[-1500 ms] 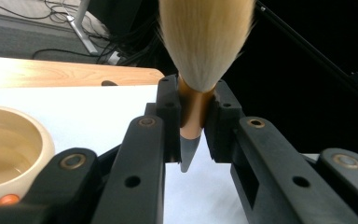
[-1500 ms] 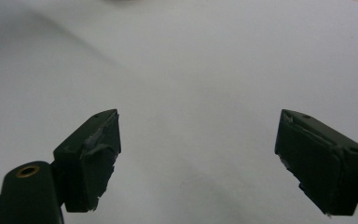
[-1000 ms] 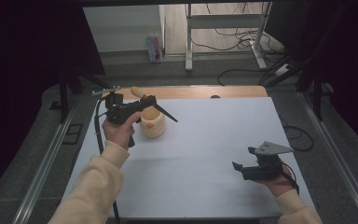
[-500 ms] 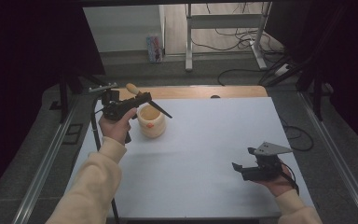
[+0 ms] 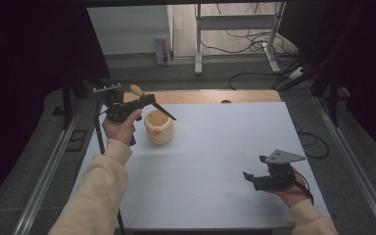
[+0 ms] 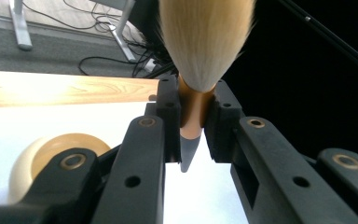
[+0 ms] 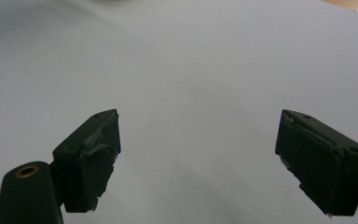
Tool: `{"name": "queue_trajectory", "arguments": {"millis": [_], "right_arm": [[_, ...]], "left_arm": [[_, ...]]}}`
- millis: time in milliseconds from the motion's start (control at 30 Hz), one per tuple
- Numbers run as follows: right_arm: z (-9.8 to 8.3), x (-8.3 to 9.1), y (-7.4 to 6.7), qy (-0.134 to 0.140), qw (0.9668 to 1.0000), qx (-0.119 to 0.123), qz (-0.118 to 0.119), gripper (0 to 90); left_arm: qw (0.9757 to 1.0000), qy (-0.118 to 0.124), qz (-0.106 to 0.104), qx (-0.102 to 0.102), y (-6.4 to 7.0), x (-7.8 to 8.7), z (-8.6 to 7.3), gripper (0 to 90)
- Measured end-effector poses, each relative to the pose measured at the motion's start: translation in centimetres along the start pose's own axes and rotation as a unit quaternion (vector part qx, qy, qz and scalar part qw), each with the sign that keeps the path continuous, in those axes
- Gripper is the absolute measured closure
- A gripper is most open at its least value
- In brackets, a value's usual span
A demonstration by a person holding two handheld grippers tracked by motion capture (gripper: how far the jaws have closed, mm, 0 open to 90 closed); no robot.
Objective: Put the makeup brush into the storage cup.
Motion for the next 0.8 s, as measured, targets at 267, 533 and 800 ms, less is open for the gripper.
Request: {"name": "queue_trajectory", "arguments": {"millis": [267, 533, 800], "right_arm": [[0.0, 0.0, 0.0, -0.001, 1.0000, 0.001, 0.001, 14.7], [-0.2, -0.1, 0.0, -0.005, 1.0000, 0.003, 0.001, 14.7], [-0.3, -0.2, -0.1, -0.007, 1.0000, 0.003, 0.004, 14.7]], "left_arm": [[0.9999, -0.005, 0.008, -0.006, -0.5, 0.0, 0.4, 78.9], [0.9998, -0.005, 0.018, -0.001, -1.5, 0.2, 0.6, 78.9], [0.9995, -0.012, 0.029, -0.007, -1.9, 0.3, 1.1, 78.8]]}}
Point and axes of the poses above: each handheld gripper's, and its own axes: x roughly backward along the jaws, z roughly out of its top, y roughly to its right, the point moved 10 cm from there along -x, roughly forward along the jaws, and after that the axes turned 2 degrees about z, right-handed, at the moved point
